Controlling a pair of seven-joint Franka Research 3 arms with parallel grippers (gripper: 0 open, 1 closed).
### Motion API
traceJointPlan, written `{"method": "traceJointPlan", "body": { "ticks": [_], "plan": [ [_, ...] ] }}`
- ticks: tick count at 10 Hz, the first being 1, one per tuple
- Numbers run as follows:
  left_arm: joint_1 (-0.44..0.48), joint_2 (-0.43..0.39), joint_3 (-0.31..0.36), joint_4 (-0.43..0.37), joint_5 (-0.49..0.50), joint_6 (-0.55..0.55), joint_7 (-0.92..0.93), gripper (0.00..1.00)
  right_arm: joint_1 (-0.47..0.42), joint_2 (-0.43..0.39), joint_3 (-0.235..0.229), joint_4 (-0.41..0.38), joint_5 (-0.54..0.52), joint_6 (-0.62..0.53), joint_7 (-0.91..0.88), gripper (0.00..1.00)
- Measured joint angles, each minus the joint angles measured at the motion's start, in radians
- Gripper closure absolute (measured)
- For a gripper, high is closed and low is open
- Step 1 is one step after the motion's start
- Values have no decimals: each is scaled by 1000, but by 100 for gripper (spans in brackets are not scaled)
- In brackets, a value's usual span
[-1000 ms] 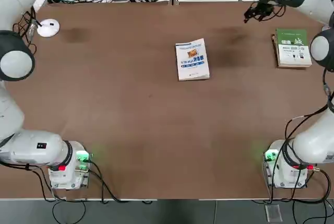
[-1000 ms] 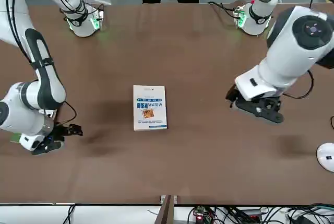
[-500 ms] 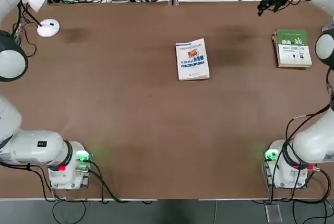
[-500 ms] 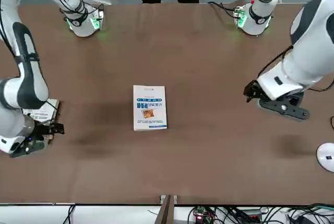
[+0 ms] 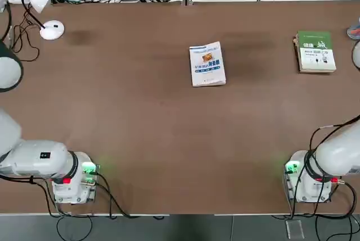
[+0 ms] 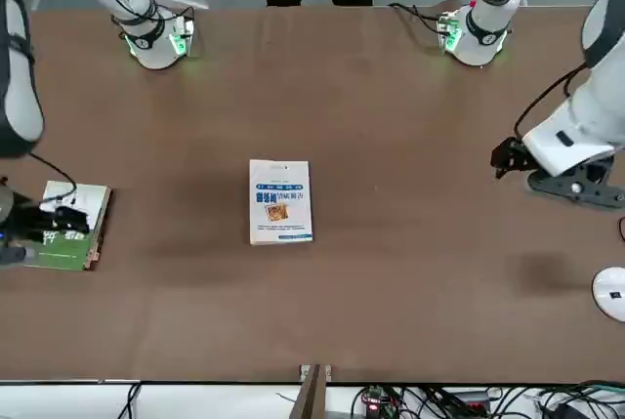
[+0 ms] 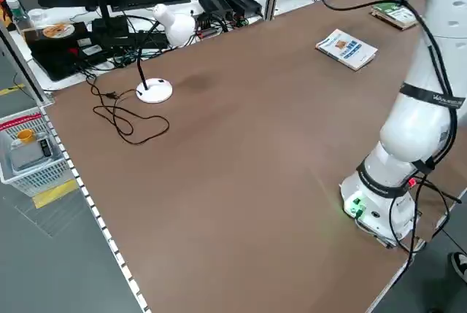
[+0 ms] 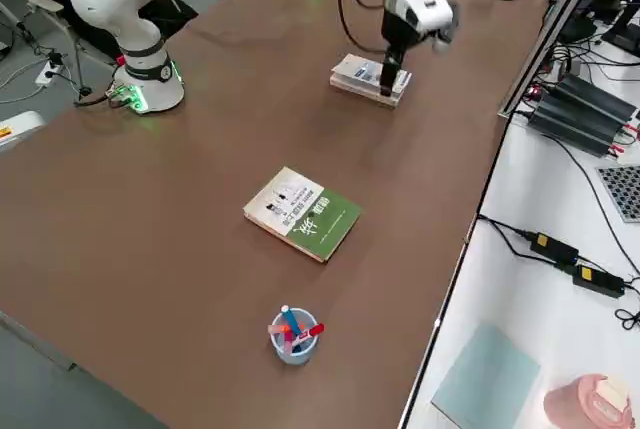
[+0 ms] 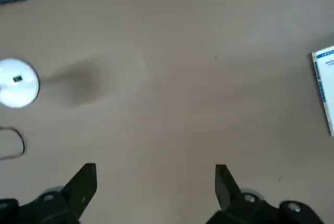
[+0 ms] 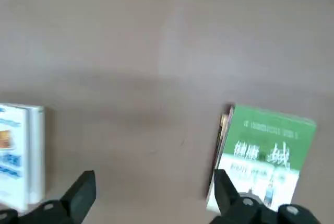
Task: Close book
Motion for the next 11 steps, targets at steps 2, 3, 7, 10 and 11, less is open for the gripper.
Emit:
{"method": "traceJointPlan", "body": {
  "ticks": [2, 3, 7, 10, 11],
  "plan": [
    [-4, -78, 47, -81, -37, -3, 10, 0, 26, -75, 7, -2, -11, -71, 81, 0],
    [-7, -117, 64, -124, -47, -3, 11, 0, 34, -106, 11, -7, -16, -90, 98, 0],
    [-23, -274, 101, -284, -62, -2, 11, 0, 35, -227, 11, -97, -68, -101, 114, 0],
    [-28, -352, 128, -341, -62, -30, 11, 0, 24, -281, 3, -133, -96, -100, 114, 0],
    [-29, -368, 144, -348, -62, -44, 13, 0, 23, -294, 1, -135, -101, -102, 114, 0]
  ]
}}
